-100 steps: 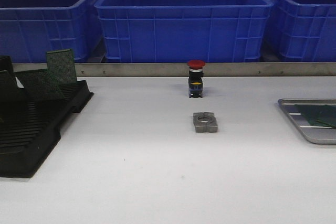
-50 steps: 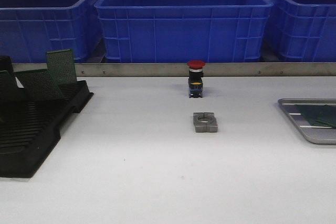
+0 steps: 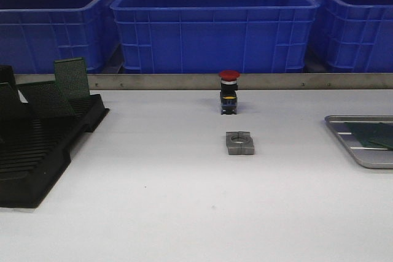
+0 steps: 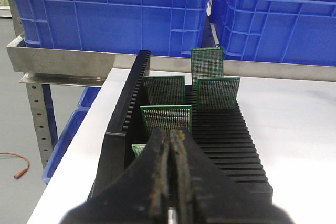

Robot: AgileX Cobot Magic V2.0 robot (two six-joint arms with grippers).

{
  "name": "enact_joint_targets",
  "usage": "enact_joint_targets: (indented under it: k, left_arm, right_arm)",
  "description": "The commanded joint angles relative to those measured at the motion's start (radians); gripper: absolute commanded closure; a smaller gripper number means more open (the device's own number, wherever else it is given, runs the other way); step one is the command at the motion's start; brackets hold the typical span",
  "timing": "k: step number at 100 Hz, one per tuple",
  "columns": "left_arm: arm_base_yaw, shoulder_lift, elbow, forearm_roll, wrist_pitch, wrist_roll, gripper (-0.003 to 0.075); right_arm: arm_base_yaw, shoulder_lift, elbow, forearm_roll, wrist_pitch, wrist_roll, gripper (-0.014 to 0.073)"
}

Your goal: Place circuit board on tray

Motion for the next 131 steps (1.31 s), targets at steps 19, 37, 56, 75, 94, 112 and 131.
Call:
enact_joint_targets:
  k: [19,37,56,75,94,112,131]
  left_arm:
    - [0.002,-0.032,0.048,-0.007,-0.076,-0.01,0.0741]
    - [0.002,-0.032,0.048,-0.007,-0.076,-0.01,0.0741]
    - [0.002,-0.032,0.048,-0.007,-0.076,-0.01,0.0741]
    - [0.002,-0.032,0.048,-0.007,-0.076,-0.01,0.0741]
    - [0.002,-0.032,0.048,-0.007,-0.076,-0.01,0.0741]
    - [0.002,-0.032,0.048,-0.007,-0.076,-0.01,0.0741]
    - [0.002,-0.032,0.048,-0.007,-0.076,-0.01,0.0741]
  right_arm:
    - [0.006,0.006,0.184,-0.171,-0.292,0.215,0.0655]
    - [0.001,-0.146,0.184,-0.187,-0.211,0.215,0.0655]
    - [0.0,-0.135,0.184,-0.188,-0.17,0.215,0.0655]
    - [0.0,-0.135,0.184,-0.188,-0.17,0.215,0.0655]
    - [0.0,-0.135,0.184,-0.188,-0.165,0.215,0.0655]
    - [0.0,-0.135,0.184,-0.188,-0.165,0.215,0.0655]
    - [0.0,-0.135,0.183,-0.188,-0.166,0.215,0.0655]
